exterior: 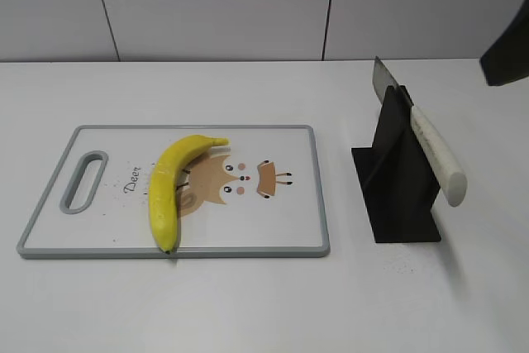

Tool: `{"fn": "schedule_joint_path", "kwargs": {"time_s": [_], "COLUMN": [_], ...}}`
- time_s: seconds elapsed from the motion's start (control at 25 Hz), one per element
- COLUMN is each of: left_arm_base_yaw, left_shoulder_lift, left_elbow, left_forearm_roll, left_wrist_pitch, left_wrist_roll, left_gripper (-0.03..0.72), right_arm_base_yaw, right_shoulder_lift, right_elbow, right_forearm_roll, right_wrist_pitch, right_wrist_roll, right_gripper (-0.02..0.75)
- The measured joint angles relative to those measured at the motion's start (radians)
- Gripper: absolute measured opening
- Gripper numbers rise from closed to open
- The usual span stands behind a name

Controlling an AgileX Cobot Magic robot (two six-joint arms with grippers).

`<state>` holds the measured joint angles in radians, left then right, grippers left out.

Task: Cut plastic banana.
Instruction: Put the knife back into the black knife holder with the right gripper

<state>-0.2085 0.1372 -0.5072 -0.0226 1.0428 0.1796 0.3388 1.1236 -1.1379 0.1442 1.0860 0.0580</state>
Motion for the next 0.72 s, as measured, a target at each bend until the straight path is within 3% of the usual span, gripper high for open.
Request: {"fn": "schedule_joint_path", "kwargs": {"time_s": [0.72], "left_arm_base_yaw": [0.0], "left_shoulder_lift": [0.0], "left_elbow": [0.0], "left_forearm_roll": [0.0], "left_wrist_pitch": [0.001], "left_wrist_roll": [0.0], "left_gripper": [0.523], "right_arm_base_yaw": [0.0], "right_shoulder_lift": [-0.719], "right_elbow": [0.534], "right_forearm_roll": [-0.053], "right_wrist_pitch": [-0.044], "right_wrist_roll": [-0.104], "right_gripper": [0.578]}}
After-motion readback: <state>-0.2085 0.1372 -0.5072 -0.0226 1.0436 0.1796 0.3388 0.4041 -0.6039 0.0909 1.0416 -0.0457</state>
